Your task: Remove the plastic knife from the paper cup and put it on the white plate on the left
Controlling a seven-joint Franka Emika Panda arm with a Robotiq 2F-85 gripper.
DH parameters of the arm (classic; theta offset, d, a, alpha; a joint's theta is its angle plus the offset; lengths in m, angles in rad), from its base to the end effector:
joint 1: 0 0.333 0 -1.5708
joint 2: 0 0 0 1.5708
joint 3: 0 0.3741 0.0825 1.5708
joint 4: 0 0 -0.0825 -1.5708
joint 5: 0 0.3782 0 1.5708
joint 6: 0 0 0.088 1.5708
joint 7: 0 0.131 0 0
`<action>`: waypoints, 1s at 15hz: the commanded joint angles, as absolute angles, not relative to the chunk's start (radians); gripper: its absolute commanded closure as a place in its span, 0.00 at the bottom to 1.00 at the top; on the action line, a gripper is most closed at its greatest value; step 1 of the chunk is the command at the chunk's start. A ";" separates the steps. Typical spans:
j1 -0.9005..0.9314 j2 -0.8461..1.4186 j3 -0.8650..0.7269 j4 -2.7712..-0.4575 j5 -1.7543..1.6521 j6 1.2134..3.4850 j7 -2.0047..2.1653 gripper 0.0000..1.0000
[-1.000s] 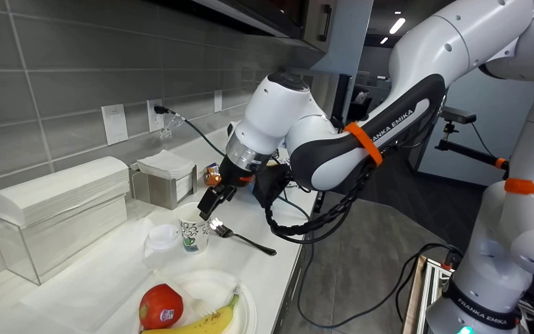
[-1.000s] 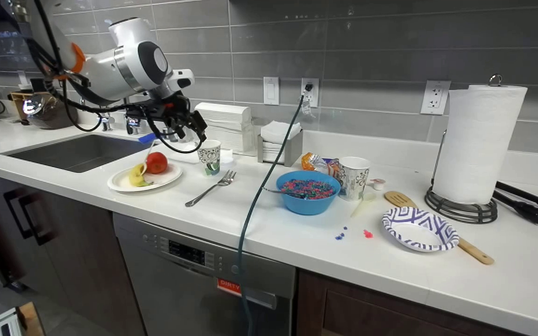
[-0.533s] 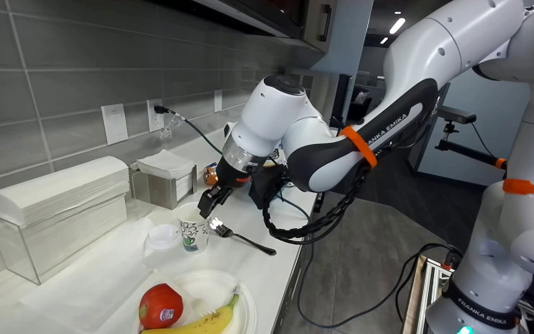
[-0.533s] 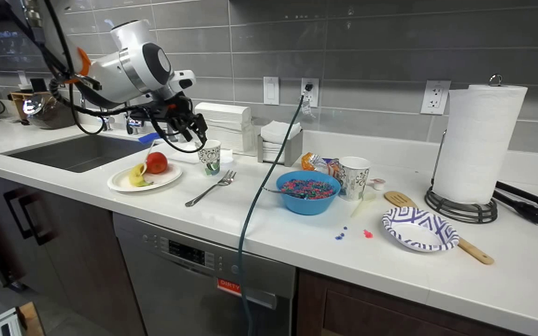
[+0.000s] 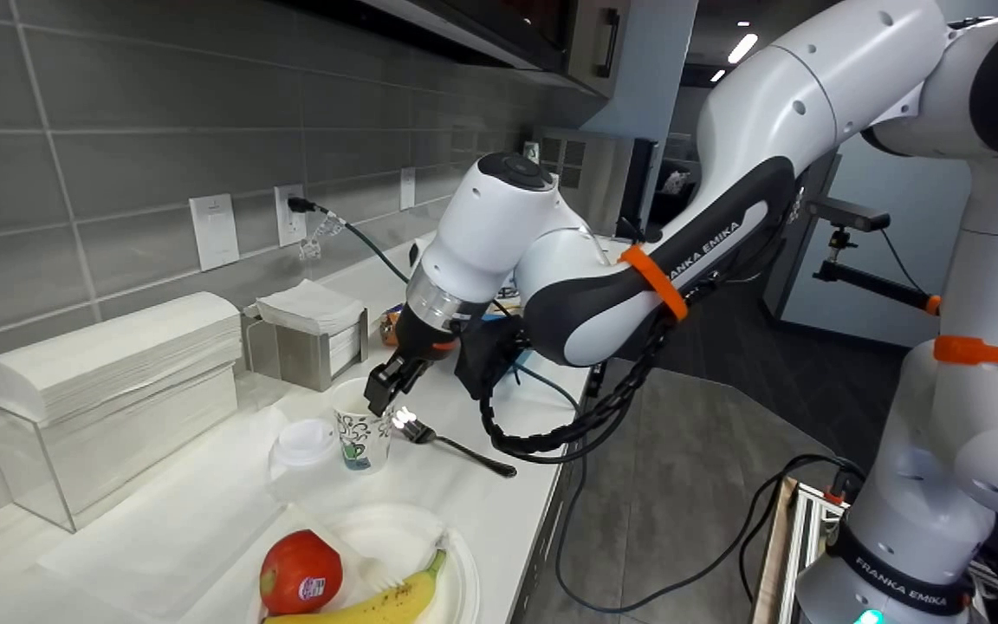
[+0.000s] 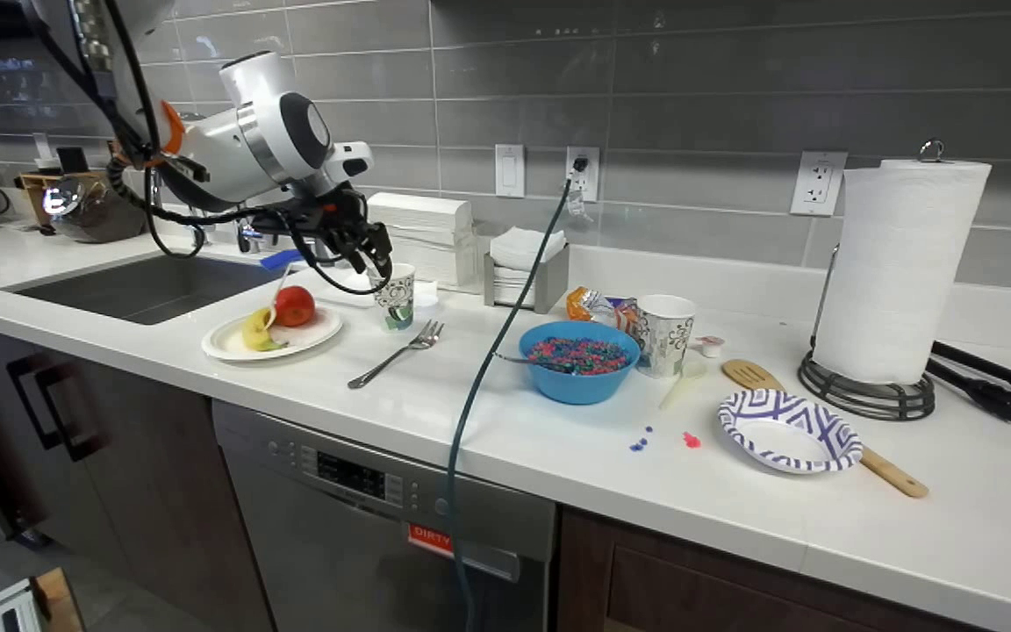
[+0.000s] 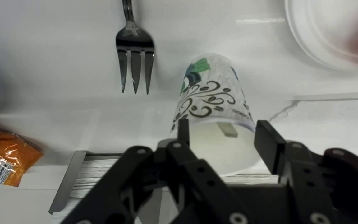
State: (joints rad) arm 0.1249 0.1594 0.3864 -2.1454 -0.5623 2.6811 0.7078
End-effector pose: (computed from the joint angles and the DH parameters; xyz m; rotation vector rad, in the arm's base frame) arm 0.5249 0.2986 0.4128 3.0171 0.3705 0.7437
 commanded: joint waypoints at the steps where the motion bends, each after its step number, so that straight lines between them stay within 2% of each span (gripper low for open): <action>1: 0.134 0.190 0.381 -2.126 -0.593 2.702 0.731 0.58; 3: 0.137 0.194 0.380 -2.124 -0.596 2.701 0.731 0.61; 4: 0.138 0.194 0.380 -2.124 -0.598 2.704 0.731 0.73; 6: 0.141 0.190 0.380 -2.123 -0.601 2.707 0.732 0.82; 7: 0.142 0.187 0.380 -2.121 -0.604 2.709 0.732 0.95; 8: 0.143 0.185 0.380 -2.119 -0.608 2.710 0.735 1.00; 15: 0.143 0.173 0.377 -2.123 -0.611 2.715 0.742 0.97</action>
State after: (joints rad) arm 0.1382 0.1741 0.3864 -2.1192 -0.5793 2.6819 0.7079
